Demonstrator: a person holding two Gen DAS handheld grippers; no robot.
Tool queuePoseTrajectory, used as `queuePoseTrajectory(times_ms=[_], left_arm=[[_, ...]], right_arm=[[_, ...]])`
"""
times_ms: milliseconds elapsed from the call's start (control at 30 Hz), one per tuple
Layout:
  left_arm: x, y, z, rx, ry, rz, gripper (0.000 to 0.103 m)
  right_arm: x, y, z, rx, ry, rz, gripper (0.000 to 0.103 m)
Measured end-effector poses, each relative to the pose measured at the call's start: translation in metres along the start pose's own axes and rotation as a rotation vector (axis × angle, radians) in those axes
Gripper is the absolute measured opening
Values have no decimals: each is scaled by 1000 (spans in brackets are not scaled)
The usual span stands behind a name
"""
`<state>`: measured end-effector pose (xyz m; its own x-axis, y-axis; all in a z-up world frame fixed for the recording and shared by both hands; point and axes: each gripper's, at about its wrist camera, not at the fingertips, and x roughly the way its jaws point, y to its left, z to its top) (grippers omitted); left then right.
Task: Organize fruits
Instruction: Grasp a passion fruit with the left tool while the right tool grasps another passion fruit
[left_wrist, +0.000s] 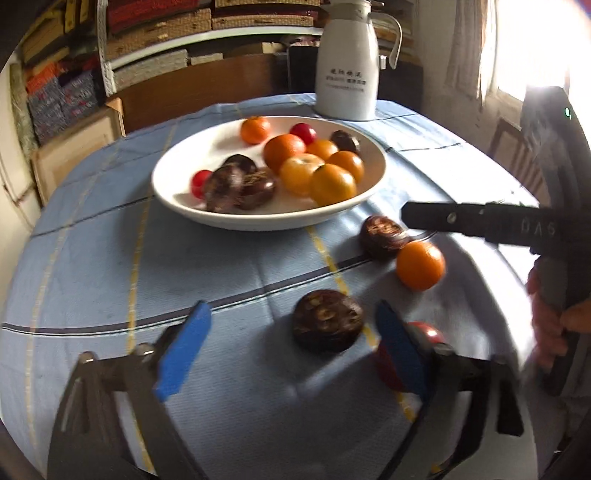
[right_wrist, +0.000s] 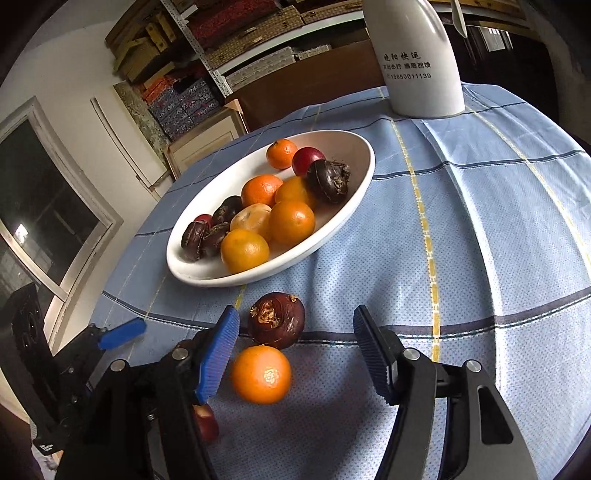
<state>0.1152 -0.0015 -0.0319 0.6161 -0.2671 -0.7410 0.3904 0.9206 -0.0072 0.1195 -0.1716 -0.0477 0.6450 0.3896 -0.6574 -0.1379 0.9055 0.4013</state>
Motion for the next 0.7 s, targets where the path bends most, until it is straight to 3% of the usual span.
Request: queuePoseTrajectory(times_ms=[33, 167, 233, 333, 467, 500, 567, 600, 700], left_arm=[[3, 2, 1, -16, 11, -17, 79], [10, 10, 1, -92, 49, -171, 46], [9, 7, 0, -86, 46, -193, 42], [8, 11, -1, -97, 49, -199, 42], [9, 30, -3, -152, 54, -134, 46], [8, 31, -3, -145, 50, -105, 48], [2, 29, -3, -91, 25, 40, 56], [1, 30, -3, -85, 20, 67, 57], [6, 31, -3, -80, 42, 45, 57]], right_arm=[[1, 1, 0, -5, 2, 0, 65], [3, 2, -1, -7, 11, 4, 65], [4, 2, -1, -5, 13, 14, 65], [3, 3, -1, -5, 11, 14, 65], [3, 1, -1, 2, 12, 12, 65], [3, 2, -1, 0, 13, 12, 65], [3, 3, -2, -9, 13, 9, 65], [3, 4, -2, -10, 14, 10, 65], [4, 5, -2, -16, 18, 9, 65]])
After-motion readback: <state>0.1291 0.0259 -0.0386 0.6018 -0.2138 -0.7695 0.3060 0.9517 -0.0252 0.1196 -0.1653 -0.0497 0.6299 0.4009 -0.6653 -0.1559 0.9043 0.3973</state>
